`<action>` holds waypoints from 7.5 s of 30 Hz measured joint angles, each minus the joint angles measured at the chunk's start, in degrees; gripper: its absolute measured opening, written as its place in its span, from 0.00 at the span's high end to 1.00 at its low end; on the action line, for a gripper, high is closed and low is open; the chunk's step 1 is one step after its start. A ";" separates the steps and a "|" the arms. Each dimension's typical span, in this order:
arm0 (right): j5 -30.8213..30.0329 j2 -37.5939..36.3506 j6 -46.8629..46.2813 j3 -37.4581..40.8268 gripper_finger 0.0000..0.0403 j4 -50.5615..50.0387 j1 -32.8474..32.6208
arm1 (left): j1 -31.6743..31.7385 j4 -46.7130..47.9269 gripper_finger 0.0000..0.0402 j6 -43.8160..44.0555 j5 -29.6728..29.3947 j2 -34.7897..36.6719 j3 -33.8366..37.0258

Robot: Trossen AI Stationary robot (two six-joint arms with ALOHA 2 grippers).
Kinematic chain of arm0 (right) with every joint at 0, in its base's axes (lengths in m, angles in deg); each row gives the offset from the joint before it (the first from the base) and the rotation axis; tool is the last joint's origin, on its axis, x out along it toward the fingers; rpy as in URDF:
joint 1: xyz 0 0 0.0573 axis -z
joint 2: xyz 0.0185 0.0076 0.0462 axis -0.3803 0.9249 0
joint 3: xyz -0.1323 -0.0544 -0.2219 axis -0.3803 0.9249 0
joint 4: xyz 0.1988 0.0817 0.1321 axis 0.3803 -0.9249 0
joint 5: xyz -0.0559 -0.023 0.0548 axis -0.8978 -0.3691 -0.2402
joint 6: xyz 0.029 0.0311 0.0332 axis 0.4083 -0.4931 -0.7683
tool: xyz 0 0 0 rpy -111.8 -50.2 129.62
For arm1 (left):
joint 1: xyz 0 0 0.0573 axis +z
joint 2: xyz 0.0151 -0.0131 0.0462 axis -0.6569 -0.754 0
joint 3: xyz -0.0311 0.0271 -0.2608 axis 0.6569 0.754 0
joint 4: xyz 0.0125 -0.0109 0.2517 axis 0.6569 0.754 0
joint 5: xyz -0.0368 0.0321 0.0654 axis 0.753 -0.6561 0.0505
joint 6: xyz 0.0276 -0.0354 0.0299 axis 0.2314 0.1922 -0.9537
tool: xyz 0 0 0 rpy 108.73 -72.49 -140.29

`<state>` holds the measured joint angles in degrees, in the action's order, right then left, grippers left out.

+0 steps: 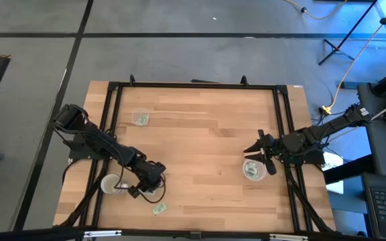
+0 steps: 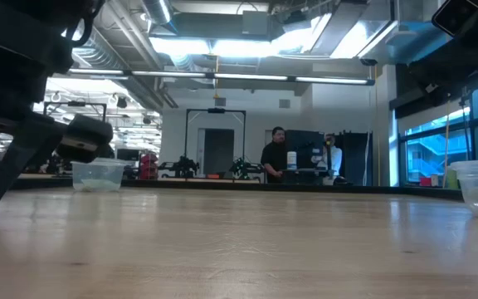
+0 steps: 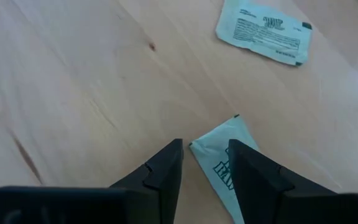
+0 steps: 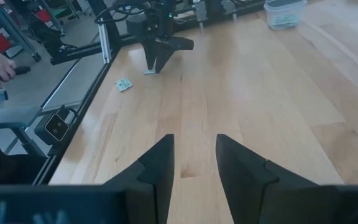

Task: Pick and place Stevia / Truvia into bins
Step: Put the stevia packet into the square transparent container

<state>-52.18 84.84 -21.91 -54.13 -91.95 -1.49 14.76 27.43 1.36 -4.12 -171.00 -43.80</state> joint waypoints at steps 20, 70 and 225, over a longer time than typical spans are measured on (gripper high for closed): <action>-0.65 0.55 -0.04 0.02 0.70 -0.03 -0.01 | -1.09 -1.73 0.80 -4.91 -3.50 -2.54 -0.07; -0.92 0.76 0.16 0.02 0.70 -0.06 -0.02 | 29.21 34.03 0.99 17.03 -36.49 36.27 -4.09; -0.92 0.75 -1.63 0.04 0.70 -0.46 0.00 | -6.09 -20.03 0.74 19.06 4.01 -15.17 -6.64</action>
<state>-53.10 85.59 -23.54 -54.08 -92.41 -1.49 8.67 7.40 20.41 -0.11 -186.17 -50.44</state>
